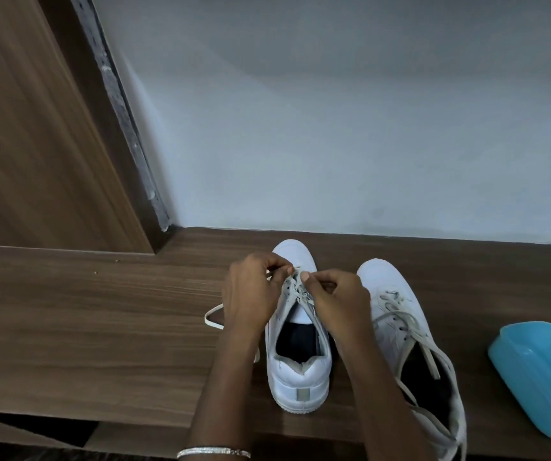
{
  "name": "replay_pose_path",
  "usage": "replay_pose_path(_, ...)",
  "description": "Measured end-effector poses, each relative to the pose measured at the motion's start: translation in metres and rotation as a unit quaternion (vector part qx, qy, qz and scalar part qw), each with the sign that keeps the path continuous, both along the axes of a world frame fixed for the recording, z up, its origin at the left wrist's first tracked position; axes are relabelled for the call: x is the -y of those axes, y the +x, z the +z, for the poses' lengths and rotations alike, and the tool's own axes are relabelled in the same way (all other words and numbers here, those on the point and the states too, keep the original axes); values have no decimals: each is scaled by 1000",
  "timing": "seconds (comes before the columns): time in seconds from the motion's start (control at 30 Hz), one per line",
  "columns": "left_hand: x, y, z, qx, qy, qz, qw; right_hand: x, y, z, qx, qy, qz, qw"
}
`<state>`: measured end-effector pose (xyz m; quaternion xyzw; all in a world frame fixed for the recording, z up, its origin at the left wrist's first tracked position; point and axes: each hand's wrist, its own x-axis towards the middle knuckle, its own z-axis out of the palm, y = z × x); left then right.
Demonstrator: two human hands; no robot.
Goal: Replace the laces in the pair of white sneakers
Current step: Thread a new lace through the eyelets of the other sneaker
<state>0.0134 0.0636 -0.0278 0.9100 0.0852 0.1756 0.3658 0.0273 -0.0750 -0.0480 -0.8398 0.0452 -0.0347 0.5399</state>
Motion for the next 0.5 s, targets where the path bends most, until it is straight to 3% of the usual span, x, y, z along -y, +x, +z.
replay_pose_path(0.1, 4, 4, -8, 5, 56, -13, 998, 1, 4, -2, -14, 9, -15, 1000)
replay_pose_path(0.3, 4, 8, -11, -20, 63, -13, 998, 11, 5, -3, -55, 48, 0, 997)
replay_pose_path(0.5, 9, 7, -6, -38, 164, -7, 986, 15, 4, -2, -64, 50, 1, 997)
